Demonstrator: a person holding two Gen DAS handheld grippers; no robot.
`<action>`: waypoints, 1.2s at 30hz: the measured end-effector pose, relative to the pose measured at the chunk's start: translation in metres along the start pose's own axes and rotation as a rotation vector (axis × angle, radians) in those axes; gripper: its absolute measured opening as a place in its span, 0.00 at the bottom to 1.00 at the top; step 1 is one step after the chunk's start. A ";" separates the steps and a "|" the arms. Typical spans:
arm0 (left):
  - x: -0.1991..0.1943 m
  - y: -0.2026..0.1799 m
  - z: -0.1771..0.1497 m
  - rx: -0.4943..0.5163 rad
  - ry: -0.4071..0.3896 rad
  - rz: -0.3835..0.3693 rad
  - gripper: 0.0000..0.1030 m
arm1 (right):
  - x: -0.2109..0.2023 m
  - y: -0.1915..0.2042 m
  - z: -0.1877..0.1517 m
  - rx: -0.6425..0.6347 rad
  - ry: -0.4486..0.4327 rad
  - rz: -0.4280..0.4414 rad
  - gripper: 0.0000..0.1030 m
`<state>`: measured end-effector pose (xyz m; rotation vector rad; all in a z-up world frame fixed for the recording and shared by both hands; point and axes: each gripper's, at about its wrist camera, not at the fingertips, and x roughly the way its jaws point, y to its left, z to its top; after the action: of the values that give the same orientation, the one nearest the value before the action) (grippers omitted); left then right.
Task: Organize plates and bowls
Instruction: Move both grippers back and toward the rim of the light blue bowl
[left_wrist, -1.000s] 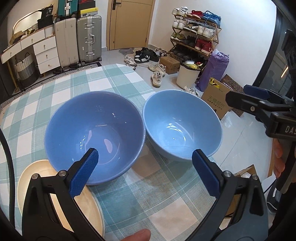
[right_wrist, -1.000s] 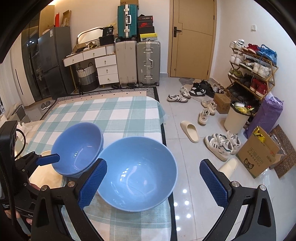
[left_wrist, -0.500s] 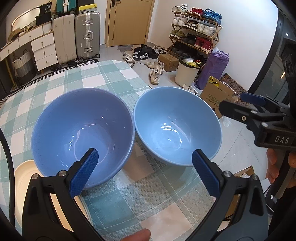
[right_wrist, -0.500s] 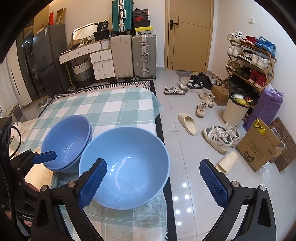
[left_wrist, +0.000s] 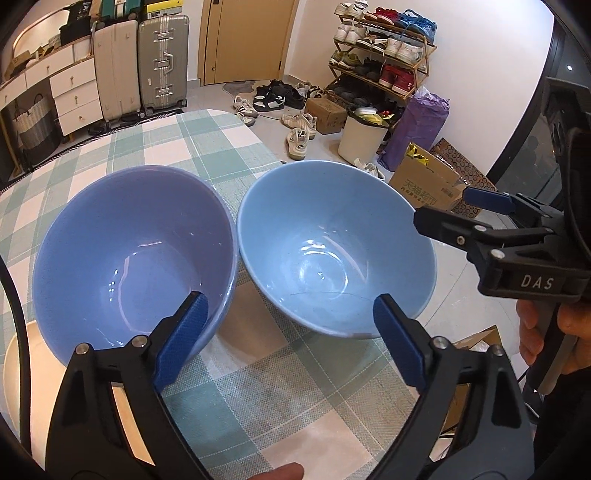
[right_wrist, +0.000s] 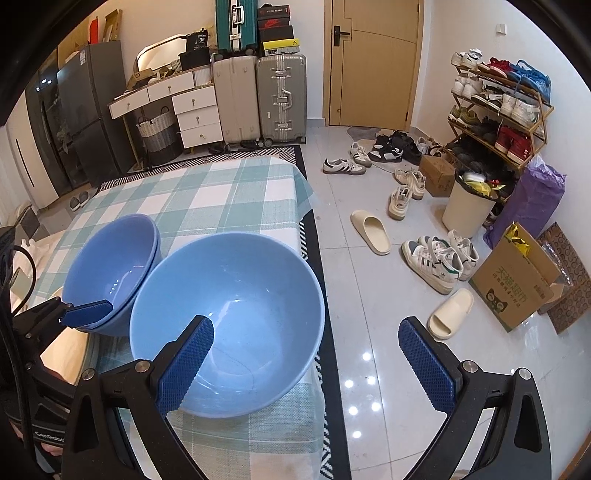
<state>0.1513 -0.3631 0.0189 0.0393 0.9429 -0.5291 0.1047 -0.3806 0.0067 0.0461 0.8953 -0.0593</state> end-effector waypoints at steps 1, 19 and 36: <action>0.001 0.000 0.000 0.002 0.001 0.001 0.88 | 0.001 -0.001 0.000 0.003 0.001 0.000 0.99; 0.003 0.019 0.012 -0.059 0.036 -0.039 0.70 | 0.026 -0.013 0.000 0.022 0.048 -0.001 0.97; -0.011 0.048 0.019 -0.149 0.039 -0.145 0.46 | 0.028 -0.015 0.002 0.034 0.055 0.012 0.92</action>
<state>0.1818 -0.3213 0.0295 -0.1542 1.0258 -0.5917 0.1227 -0.3969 -0.0145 0.0848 0.9485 -0.0622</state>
